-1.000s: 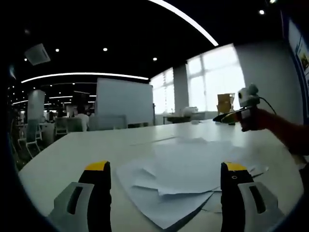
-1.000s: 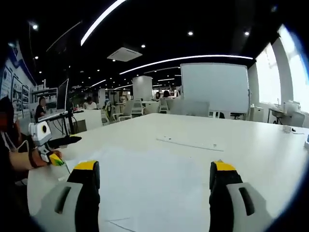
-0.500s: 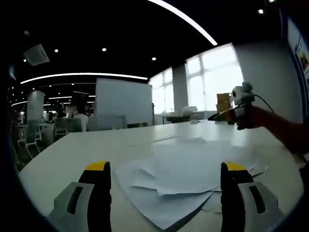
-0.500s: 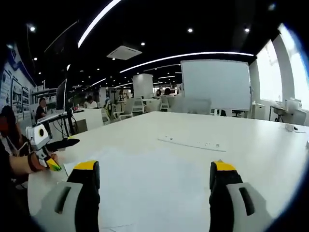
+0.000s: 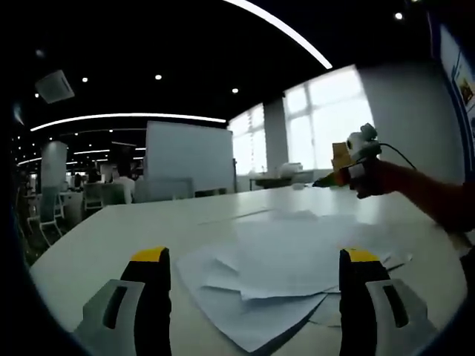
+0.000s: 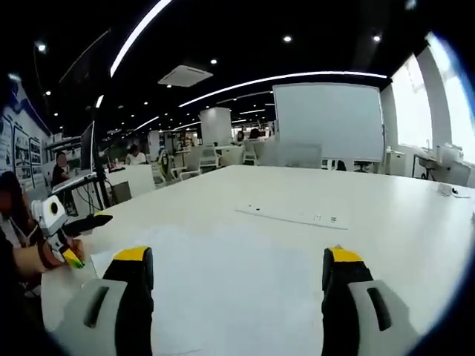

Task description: Organize the stack of printing papers by aligning and flattening the scattered papers on the table

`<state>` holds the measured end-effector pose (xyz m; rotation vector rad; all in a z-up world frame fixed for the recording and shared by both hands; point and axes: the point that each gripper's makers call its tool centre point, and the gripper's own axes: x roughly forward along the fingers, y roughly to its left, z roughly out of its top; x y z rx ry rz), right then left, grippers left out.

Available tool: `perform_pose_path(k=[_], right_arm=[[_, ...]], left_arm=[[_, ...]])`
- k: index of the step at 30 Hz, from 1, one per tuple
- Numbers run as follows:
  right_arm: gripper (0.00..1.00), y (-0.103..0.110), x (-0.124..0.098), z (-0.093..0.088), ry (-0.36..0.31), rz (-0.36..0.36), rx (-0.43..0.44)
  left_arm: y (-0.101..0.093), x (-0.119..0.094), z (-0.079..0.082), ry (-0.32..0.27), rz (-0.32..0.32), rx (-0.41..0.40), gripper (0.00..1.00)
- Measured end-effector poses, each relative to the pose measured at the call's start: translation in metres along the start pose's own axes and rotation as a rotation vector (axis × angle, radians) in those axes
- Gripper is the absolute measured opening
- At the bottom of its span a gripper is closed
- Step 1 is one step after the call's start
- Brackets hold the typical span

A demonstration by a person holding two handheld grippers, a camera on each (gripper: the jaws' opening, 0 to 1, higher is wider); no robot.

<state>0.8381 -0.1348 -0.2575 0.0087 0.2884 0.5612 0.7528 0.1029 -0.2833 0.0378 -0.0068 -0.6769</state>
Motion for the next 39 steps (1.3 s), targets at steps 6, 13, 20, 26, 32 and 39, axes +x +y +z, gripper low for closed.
perform_pose_path(k=[6, 13, 20, 26, 32, 39], right_arm=[[0.89, -0.007, 0.004, -0.009, 0.012, -0.016, 0.009], [0.88, -0.012, 0.009, -0.01, -0.009, -0.015, -0.002], [0.88, -0.021, 0.018, -0.017, -0.011, -0.026, -0.007], [0.87, -0.032, 0.025, -0.03, 0.008, -0.029, 0.011], [0.86, -0.029, 0.024, -0.027, -0.01, -0.022, -0.001], [0.86, -0.028, 0.027, -0.028, -0.018, -0.025, 0.006]], left_arm=[[-0.001, 0.0, 0.0, 0.0, -0.001, 0.002, 0.97], [-0.001, 0.001, -0.001, 0.005, -0.002, 0.007, 0.97], [-0.002, 0.001, -0.002, 0.011, -0.004, 0.016, 0.97], [-0.003, 0.002, -0.004, 0.018, -0.007, 0.026, 0.97], [-0.003, 0.002, -0.005, 0.022, -0.007, 0.03, 0.97], [-0.002, 0.002, -0.006, 0.026, -0.006, 0.025, 0.97]])
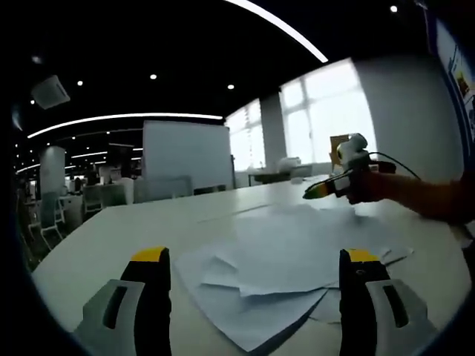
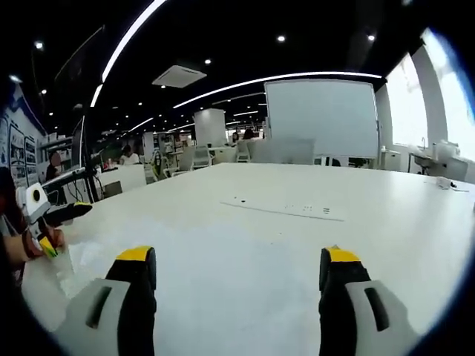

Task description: Organize the stack of printing papers by aligning and flattening the scattered papers on the table

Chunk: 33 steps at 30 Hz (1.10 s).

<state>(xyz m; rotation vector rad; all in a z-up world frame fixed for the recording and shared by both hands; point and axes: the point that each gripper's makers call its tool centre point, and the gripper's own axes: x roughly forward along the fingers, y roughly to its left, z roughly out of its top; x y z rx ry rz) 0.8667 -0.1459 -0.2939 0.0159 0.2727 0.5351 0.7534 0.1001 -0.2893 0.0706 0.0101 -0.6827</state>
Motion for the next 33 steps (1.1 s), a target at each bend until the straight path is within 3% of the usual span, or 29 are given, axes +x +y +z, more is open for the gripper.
perform_pose_path(k=[5, 10, 24, 32, 33], right_arm=[[0.85, 0.0, 0.0, -0.003, 0.009, 0.002, 0.008], [0.83, 0.004, -0.002, -0.001, -0.012, 0.031, 0.078], [0.75, -0.009, 0.002, -0.012, 0.024, -0.004, 0.092], [0.71, -0.013, 0.0, -0.013, 0.012, -0.012, 0.13], [0.69, -0.015, 0.001, -0.01, -0.018, -0.007, 0.18]], left_arm=[[0.005, -0.001, 0.002, -0.012, 0.005, -0.043, 0.97], [0.003, -0.001, 0.003, -0.021, 0.001, -0.037, 0.96], [0.001, -0.001, 0.004, -0.023, -0.003, -0.049, 0.96], [-0.003, 0.001, 0.003, -0.018, -0.015, -0.035, 0.96], [-0.003, 0.002, 0.003, -0.015, -0.017, -0.029, 0.96]])
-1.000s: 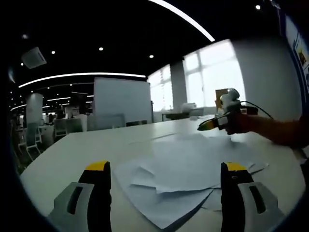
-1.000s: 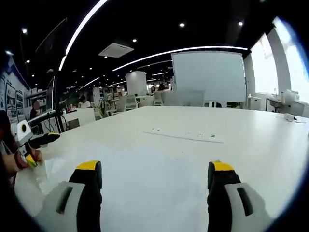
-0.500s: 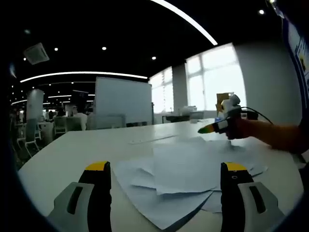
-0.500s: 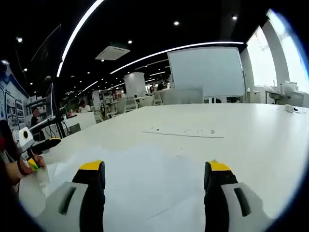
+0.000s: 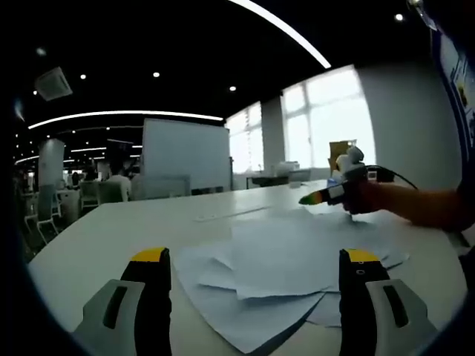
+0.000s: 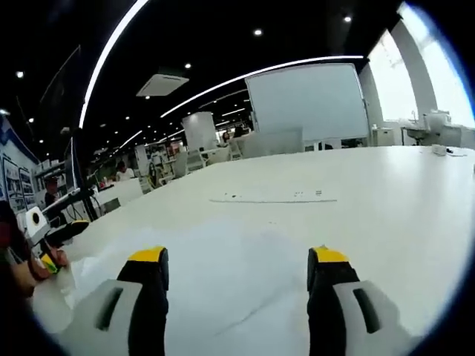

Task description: Organize the stack of printing papers by aligning and flattening the scattered papers on the table

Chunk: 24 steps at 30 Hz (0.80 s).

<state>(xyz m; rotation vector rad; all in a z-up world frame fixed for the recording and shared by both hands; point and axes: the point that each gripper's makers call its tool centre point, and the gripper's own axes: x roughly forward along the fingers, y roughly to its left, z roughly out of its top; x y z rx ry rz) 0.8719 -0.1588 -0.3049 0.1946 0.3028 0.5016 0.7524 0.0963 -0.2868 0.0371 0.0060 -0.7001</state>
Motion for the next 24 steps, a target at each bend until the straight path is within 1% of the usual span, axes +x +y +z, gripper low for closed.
perform_pose_path(k=[1, 5, 8, 13, 14, 18, 19, 22, 24], right_arm=[[0.67, -0.004, 0.0, -0.001, -0.004, 0.001, 0.019], [0.67, -0.013, 0.002, -0.009, 0.012, -0.022, 0.035], [0.66, -0.014, 0.003, -0.012, 0.02, -0.029, 0.029], [0.66, -0.017, 0.01, -0.016, 0.033, -0.017, 0.03], [0.65, -0.018, 0.011, -0.015, 0.027, -0.018, 0.036], [0.6, -0.02, 0.013, -0.01, -0.001, -0.004, 0.104], [0.59, -0.018, 0.013, -0.011, 0.0, -0.004, 0.102], [0.58, -0.012, 0.012, -0.012, 0.004, -0.004, 0.094], [0.58, -0.011, 0.012, -0.015, 0.021, -0.01, 0.061]], left_arm=[[0.0, 0.0, 0.0, 0.002, -0.001, 0.004, 0.96], [-0.001, 0.001, 0.0, 0.0, -0.007, 0.01, 0.96], [-0.001, 0.001, -0.001, 0.002, -0.006, 0.012, 0.96], [-0.001, 0.003, -0.003, 0.01, -0.008, 0.024, 0.96], [0.0, 0.003, -0.003, 0.012, -0.007, 0.025, 0.96], [0.002, 0.003, -0.003, 0.013, -0.001, 0.019, 0.95], [0.003, 0.003, -0.004, 0.013, 0.0, 0.02, 0.95], [0.004, 0.004, -0.004, 0.013, 0.0, 0.02, 0.95], [0.005, 0.004, -0.003, 0.009, 0.002, 0.016, 0.95]])
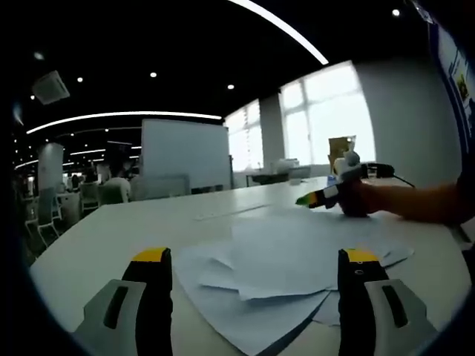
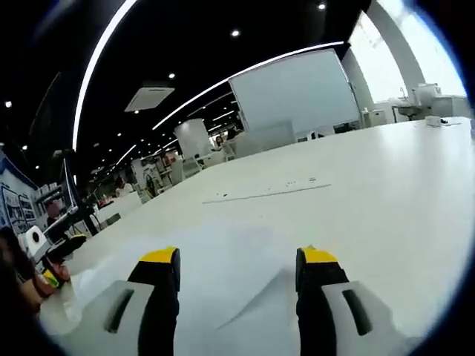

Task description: Organize the stack of printing papers by aligning and flattening the scattered papers on the table

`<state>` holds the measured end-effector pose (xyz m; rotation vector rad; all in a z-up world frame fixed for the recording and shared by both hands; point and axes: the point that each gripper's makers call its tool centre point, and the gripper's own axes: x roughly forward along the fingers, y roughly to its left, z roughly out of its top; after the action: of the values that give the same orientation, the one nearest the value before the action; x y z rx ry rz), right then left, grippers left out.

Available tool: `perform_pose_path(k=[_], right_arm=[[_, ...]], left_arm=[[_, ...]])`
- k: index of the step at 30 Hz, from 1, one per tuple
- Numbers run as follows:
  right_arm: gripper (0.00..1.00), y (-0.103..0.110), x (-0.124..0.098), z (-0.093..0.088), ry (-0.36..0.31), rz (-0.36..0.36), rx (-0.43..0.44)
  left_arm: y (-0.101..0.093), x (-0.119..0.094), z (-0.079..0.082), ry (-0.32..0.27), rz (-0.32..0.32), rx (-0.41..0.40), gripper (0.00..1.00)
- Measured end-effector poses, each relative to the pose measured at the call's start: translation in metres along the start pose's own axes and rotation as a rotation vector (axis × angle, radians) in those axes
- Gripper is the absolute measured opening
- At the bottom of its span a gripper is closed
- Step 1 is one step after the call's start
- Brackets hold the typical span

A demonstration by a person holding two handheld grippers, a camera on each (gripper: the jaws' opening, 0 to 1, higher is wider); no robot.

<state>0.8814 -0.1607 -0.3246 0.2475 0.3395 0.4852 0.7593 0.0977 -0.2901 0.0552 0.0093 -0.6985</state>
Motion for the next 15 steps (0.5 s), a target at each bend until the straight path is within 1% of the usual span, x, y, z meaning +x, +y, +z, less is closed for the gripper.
perform_pose_path(k=[5, 7, 10, 11, 15], right_arm=[[0.56, 0.002, 0.001, -0.005, 0.021, -0.004, -0.036], [0.55, -0.001, 0.002, -0.005, 0.024, -0.005, -0.034], [0.53, 0.001, 0.002, -0.006, 0.023, -0.002, -0.028], [0.52, 0.0, 0.002, -0.006, 0.024, -0.005, -0.029], [0.4, -0.01, 0.005, -0.008, 0.038, -0.03, -0.077]], left_arm=[[0.002, 0.0, 0.0, -0.002, 0.004, -0.013, 0.95], [0.003, 0.0, 0.0, -0.001, 0.005, -0.012, 0.95], [0.003, 0.0, -0.001, 0.0, 0.006, -0.013, 0.95], [0.003, 0.0, -0.001, 0.002, 0.006, -0.014, 0.95], [0.001, 0.0, -0.003, 0.013, 0.007, -0.009, 0.94]])
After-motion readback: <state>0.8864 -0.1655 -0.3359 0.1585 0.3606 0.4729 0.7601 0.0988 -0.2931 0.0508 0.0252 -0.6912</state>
